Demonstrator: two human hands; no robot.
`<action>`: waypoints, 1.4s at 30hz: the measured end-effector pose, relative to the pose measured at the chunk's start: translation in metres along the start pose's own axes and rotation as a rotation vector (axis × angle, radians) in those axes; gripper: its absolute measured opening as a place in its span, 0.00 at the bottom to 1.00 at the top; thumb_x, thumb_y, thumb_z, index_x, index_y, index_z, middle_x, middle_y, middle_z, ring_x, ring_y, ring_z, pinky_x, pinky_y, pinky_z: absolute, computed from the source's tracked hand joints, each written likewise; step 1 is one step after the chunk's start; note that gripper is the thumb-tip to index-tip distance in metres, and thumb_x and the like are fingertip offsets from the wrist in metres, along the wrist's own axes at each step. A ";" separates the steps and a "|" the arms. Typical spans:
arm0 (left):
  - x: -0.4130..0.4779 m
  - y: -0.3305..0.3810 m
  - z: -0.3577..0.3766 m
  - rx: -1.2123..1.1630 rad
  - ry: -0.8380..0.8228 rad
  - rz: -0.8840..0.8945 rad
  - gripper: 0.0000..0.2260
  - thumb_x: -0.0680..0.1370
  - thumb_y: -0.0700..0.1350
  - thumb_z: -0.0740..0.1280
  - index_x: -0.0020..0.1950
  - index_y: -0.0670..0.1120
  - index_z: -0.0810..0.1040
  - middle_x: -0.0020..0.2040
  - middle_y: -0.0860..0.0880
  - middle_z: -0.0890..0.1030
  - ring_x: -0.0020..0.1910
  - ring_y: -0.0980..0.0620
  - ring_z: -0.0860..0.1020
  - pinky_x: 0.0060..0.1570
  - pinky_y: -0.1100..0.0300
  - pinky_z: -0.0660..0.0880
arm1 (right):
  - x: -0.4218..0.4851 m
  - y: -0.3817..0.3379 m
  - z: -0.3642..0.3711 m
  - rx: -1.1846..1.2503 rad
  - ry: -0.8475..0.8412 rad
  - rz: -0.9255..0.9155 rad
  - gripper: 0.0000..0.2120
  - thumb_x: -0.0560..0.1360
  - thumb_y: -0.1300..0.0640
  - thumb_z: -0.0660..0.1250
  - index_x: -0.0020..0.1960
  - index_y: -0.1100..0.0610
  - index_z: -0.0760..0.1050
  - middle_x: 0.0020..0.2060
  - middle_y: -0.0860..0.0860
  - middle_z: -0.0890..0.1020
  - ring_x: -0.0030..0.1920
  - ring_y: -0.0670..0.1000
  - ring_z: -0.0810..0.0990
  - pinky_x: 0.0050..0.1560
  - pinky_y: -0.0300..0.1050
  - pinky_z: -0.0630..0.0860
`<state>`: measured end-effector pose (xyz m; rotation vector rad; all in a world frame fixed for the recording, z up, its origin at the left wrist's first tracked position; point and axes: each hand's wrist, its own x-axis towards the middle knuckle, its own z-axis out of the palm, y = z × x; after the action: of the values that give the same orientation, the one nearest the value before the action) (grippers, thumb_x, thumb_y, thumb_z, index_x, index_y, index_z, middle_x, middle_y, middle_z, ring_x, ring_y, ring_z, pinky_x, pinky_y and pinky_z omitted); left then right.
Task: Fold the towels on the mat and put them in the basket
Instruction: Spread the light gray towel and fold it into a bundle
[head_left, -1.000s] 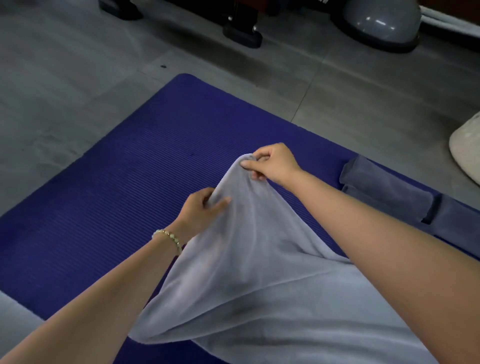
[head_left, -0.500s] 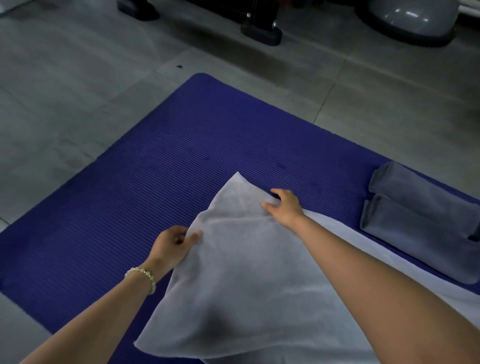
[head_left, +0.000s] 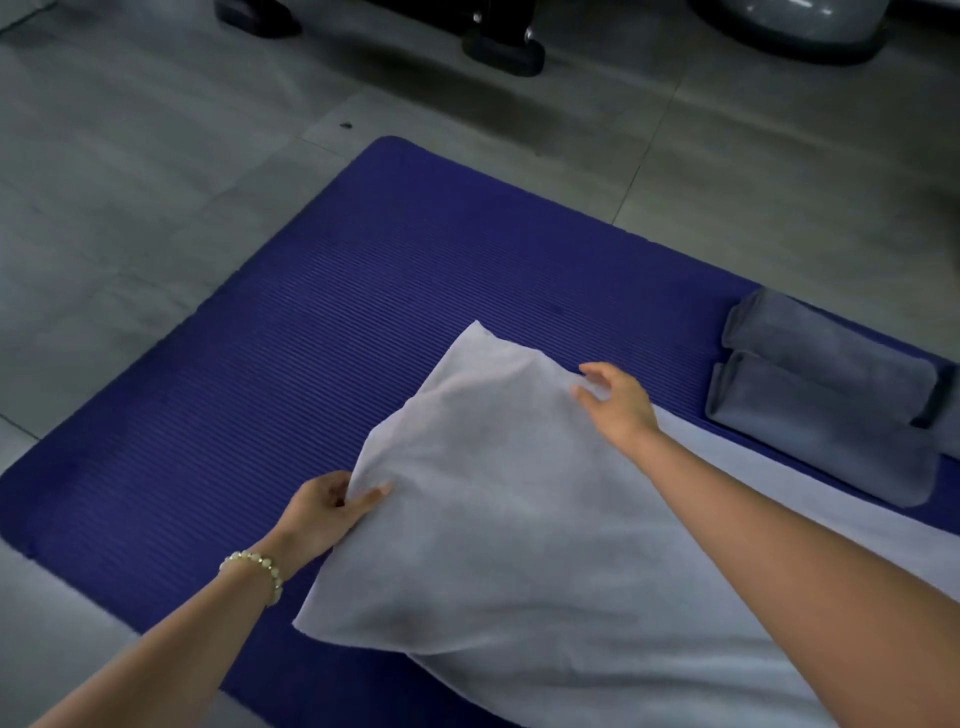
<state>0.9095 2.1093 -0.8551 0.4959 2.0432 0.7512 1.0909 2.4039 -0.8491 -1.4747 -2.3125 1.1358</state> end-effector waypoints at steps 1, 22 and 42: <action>-0.004 -0.004 -0.003 0.088 -0.077 -0.010 0.16 0.72 0.61 0.69 0.48 0.50 0.82 0.44 0.54 0.85 0.42 0.56 0.83 0.43 0.62 0.78 | -0.013 0.009 -0.004 -0.028 -0.023 -0.015 0.16 0.77 0.56 0.67 0.64 0.56 0.75 0.63 0.52 0.77 0.64 0.53 0.74 0.66 0.47 0.69; -0.074 0.109 0.085 -0.755 -0.139 0.158 0.15 0.78 0.44 0.67 0.63 0.44 0.75 0.57 0.47 0.82 0.51 0.53 0.82 0.41 0.65 0.80 | -0.230 0.139 -0.141 -0.066 -0.109 0.241 0.22 0.79 0.50 0.64 0.71 0.54 0.67 0.72 0.51 0.66 0.72 0.49 0.64 0.65 0.31 0.55; -0.213 0.251 0.401 -0.343 -0.722 0.285 0.10 0.79 0.47 0.66 0.56 0.43 0.80 0.49 0.50 0.85 0.48 0.55 0.82 0.49 0.64 0.79 | -0.409 0.379 -0.253 0.083 0.571 0.755 0.31 0.72 0.42 0.70 0.69 0.56 0.69 0.72 0.55 0.67 0.71 0.57 0.65 0.69 0.57 0.65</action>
<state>1.3768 2.2977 -0.7313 0.7376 1.1620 0.9049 1.6894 2.2741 -0.8304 -2.3377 -1.3382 0.7541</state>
